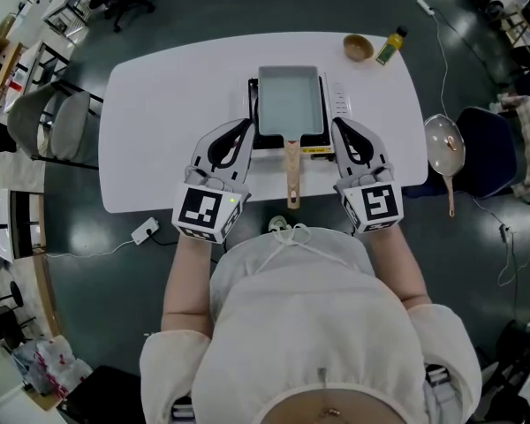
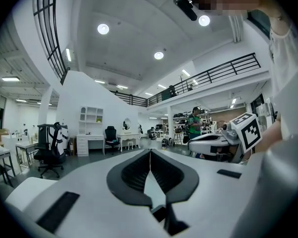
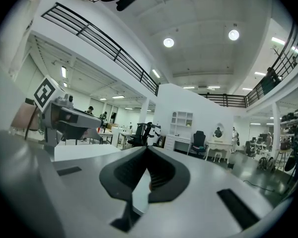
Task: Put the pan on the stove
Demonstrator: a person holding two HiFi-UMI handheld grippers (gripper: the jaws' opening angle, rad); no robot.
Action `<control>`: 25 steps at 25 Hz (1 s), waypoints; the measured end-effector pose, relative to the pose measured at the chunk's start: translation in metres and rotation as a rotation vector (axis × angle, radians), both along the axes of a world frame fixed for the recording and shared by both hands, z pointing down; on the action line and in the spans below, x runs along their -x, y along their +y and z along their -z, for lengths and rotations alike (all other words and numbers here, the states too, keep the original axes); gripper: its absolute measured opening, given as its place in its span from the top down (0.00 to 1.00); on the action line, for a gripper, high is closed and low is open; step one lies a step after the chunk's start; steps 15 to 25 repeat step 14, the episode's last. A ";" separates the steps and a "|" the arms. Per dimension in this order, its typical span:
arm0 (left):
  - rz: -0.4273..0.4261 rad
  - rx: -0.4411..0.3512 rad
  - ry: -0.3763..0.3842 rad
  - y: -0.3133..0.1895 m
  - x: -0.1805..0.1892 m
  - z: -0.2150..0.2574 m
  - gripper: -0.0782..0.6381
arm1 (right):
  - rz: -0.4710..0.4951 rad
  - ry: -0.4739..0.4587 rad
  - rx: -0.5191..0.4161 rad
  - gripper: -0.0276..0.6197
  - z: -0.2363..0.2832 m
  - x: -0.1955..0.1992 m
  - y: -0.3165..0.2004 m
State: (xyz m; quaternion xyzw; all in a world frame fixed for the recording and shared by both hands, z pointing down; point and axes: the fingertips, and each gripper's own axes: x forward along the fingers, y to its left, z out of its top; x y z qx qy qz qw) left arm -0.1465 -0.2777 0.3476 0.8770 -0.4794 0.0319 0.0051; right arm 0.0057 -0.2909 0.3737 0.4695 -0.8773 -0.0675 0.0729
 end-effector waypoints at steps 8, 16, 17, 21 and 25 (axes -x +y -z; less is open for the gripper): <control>0.018 0.004 0.010 0.002 0.015 -0.004 0.86 | -0.016 0.002 0.008 0.96 -0.008 0.010 0.000; 0.019 0.004 0.021 0.004 0.023 -0.004 0.86 | -0.032 0.008 0.002 0.96 -0.011 0.012 -0.001; 0.019 0.004 0.021 0.004 0.023 -0.004 0.86 | -0.032 0.008 0.002 0.96 -0.011 0.012 -0.001; 0.019 0.004 0.021 0.004 0.023 -0.004 0.86 | -0.032 0.008 0.002 0.96 -0.011 0.012 -0.001; 0.019 0.004 0.021 0.004 0.023 -0.004 0.86 | -0.032 0.008 0.002 0.96 -0.011 0.012 -0.001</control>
